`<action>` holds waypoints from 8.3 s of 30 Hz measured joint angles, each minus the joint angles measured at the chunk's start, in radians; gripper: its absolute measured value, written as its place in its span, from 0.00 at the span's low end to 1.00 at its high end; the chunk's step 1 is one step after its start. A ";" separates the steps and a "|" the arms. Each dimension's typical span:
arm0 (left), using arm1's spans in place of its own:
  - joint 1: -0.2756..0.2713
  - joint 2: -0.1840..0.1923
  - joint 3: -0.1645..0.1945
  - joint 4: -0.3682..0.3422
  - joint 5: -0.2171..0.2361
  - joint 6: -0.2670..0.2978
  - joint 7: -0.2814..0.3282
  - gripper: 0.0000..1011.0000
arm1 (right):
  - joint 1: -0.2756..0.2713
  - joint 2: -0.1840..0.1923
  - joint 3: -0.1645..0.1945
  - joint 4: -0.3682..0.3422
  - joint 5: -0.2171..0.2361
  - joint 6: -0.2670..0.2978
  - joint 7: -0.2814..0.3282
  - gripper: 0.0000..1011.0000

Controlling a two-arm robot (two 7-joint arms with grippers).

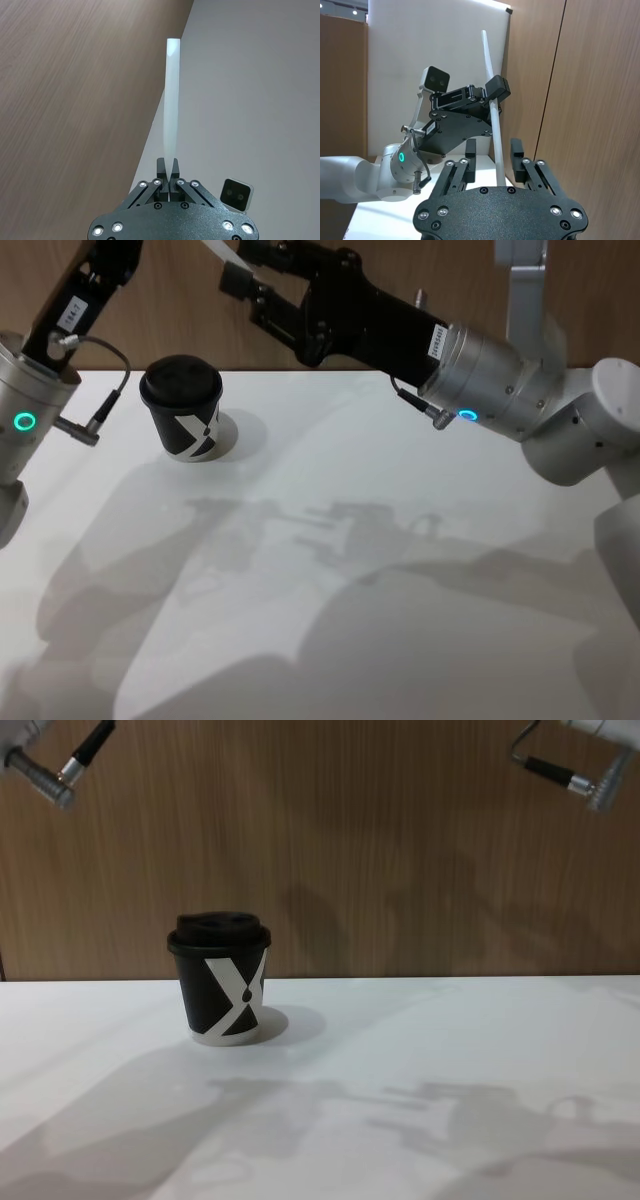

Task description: Pick up the straw with one hand, pass it to the other hand, and insert it into the cup.

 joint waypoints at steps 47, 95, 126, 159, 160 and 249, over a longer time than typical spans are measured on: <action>-0.010 0.119 0.072 -0.107 0.448 -0.007 0.472 0.01 | 0.000 0.000 0.000 0.000 0.000 0.000 0.000 0.99; -0.111 0.034 0.133 0.030 0.759 0.126 0.765 0.01 | 0.000 0.000 0.000 0.000 0.000 0.000 0.000 0.99; -0.148 -0.012 0.152 0.100 0.826 0.149 0.767 0.01 | 0.000 0.000 0.000 0.000 0.000 0.000 0.000 0.99; -0.170 -0.064 0.161 0.151 0.893 0.162 0.792 0.01 | 0.000 0.000 0.000 0.000 0.000 0.000 0.000 0.99; -0.170 -0.065 0.159 0.151 0.894 0.162 0.792 0.01 | 0.000 0.000 0.000 0.000 0.000 0.000 0.000 0.99; -0.146 -0.105 0.094 0.212 0.939 0.180 0.726 0.48 | 0.000 0.000 0.000 0.000 0.000 0.000 0.000 0.99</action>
